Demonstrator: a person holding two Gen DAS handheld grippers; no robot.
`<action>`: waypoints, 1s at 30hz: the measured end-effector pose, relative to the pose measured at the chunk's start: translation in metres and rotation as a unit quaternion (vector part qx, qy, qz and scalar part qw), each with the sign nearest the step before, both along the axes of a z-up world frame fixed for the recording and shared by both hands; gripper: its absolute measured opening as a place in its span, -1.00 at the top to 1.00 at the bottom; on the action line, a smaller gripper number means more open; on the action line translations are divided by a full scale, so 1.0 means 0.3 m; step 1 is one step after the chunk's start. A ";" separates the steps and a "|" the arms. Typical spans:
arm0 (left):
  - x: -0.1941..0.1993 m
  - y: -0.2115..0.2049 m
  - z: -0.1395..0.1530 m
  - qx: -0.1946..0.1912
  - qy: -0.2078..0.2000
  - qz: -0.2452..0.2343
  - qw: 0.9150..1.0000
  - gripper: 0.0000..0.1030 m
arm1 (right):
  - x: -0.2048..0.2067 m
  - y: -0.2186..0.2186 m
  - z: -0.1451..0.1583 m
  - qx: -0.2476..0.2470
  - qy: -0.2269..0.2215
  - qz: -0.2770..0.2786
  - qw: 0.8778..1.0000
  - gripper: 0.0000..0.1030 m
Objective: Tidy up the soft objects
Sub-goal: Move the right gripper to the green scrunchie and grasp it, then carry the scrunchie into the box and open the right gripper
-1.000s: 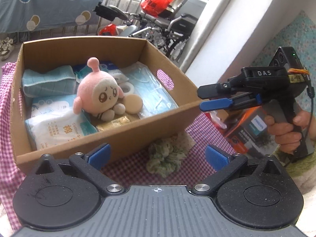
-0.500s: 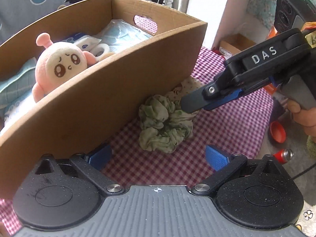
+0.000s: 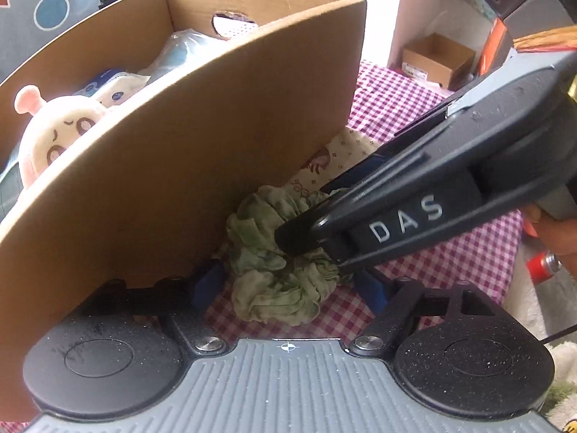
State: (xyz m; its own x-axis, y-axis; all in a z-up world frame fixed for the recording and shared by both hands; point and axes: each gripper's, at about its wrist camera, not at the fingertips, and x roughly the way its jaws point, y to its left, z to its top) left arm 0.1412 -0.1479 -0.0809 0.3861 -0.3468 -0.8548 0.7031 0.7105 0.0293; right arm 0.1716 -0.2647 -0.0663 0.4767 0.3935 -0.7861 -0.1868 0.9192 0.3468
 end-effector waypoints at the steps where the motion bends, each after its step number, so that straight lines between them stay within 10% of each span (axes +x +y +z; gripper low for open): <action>1: 0.002 -0.001 -0.004 0.001 0.001 0.003 1.000 -0.40 | -0.004 0.004 -0.001 -0.006 -0.004 0.006 1.000 0.38; 8: -0.008 0.020 0.013 -0.020 0.008 0.019 1.000 0.00 | -0.082 0.032 0.051 -0.046 -0.054 0.018 0.997 0.55; 22: -0.139 0.124 0.295 -0.116 -0.056 0.034 0.991 0.03 | -0.285 0.063 0.399 -0.049 -0.189 0.035 0.980 0.55; 30: -0.043 0.179 0.479 -0.179 -0.083 0.054 0.979 0.02 | -0.124 0.061 0.581 -0.032 -0.233 0.066 0.970 0.55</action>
